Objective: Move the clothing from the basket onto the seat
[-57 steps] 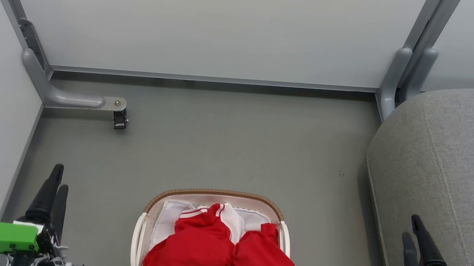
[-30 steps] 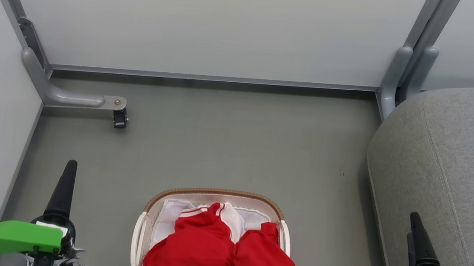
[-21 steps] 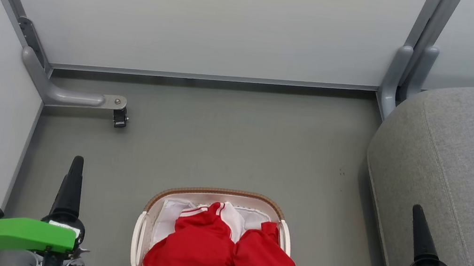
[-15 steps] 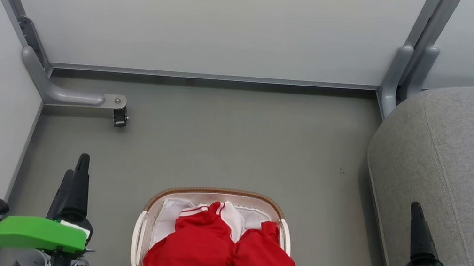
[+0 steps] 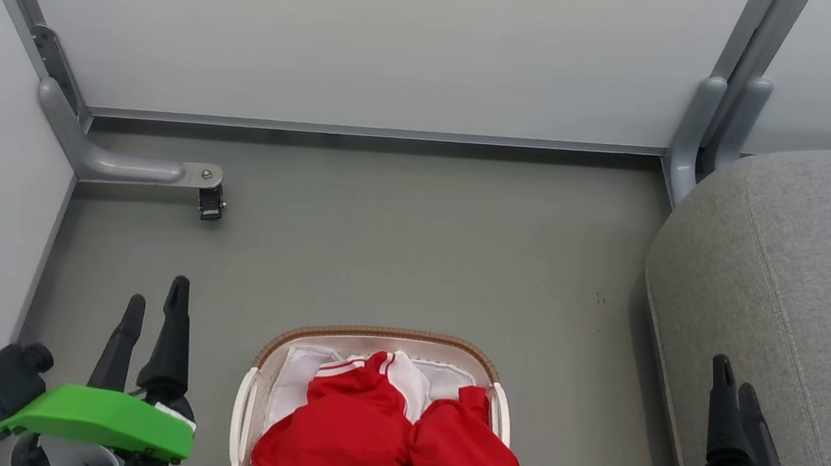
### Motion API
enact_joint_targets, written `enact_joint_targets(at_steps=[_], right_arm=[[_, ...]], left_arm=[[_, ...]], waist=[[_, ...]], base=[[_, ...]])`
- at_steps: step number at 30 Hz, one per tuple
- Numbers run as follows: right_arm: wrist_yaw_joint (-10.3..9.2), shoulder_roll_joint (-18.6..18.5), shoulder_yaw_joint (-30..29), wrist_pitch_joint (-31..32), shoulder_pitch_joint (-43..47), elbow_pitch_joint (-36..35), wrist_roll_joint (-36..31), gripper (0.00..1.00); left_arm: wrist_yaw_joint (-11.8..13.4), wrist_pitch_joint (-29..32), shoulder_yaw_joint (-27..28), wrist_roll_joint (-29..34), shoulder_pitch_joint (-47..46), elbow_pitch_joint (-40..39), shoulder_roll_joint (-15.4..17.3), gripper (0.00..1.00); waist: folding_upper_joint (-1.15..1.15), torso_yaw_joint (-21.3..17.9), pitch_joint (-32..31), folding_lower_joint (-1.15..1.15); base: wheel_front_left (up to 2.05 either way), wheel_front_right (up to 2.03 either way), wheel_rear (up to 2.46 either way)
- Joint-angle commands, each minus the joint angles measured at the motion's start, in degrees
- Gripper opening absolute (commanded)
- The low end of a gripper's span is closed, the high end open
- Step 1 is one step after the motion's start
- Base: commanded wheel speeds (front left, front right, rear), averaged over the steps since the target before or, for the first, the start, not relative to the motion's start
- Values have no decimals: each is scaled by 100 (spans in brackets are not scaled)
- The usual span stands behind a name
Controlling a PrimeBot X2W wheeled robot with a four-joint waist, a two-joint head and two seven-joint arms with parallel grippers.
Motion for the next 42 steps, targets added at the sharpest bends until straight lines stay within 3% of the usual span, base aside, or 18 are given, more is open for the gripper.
enact_joint_targets(at_steps=[1,25,42], right_arm=[[2,-36,9,-64,-17,-65,-185,100],[2,-51,317,-431,108,-71,-2145,100],[3,-61,293,-652,76,273,-3036,100]], left_arm=[[31,-58,-55,264,36,-50,36,100],[192,-424,-221,1899,289,262,48,100],[222,-640,-344,2566,339,537,54,100]], waist=[[0,-1,-3,0],[0,-5,-40,0],[0,10,-57,0]], base=[[0,0,0],[0,0,0],[0,0,0]])
